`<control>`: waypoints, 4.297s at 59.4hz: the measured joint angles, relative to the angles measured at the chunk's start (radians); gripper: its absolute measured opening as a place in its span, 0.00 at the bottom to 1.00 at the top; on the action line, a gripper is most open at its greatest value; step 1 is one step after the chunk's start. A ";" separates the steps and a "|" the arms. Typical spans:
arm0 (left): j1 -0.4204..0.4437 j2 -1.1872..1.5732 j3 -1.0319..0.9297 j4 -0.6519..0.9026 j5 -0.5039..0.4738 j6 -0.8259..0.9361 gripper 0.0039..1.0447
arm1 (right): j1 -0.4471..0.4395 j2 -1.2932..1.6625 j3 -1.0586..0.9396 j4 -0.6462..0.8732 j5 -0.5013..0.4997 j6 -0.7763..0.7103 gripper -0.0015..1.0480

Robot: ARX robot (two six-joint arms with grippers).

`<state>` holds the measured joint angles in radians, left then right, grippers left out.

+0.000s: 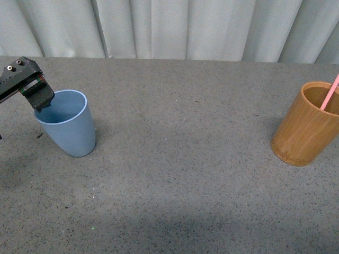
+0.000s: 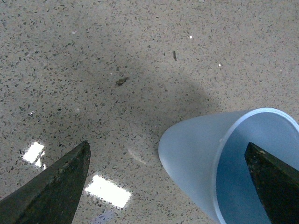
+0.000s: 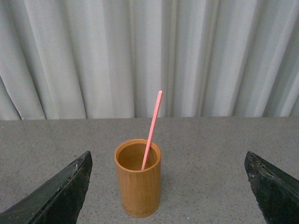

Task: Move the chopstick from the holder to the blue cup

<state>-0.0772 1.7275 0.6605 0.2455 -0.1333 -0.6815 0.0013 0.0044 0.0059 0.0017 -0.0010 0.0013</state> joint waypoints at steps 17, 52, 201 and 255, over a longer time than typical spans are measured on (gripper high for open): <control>0.008 0.015 0.000 -0.005 -0.018 0.015 0.94 | 0.000 0.000 0.000 0.000 0.000 0.000 0.91; -0.028 0.028 0.011 0.044 0.034 0.057 0.28 | 0.000 0.000 0.000 0.000 0.000 0.000 0.91; -0.489 0.192 0.247 -0.075 -0.050 -0.032 0.03 | 0.000 0.000 0.000 0.000 0.000 0.000 0.91; -0.501 0.170 0.262 -0.072 -0.046 -0.046 0.94 | 0.000 0.000 0.000 0.000 0.000 0.000 0.91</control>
<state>-0.5785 1.8973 0.9222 0.1730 -0.1795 -0.7277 0.0013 0.0044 0.0059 0.0017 -0.0010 0.0017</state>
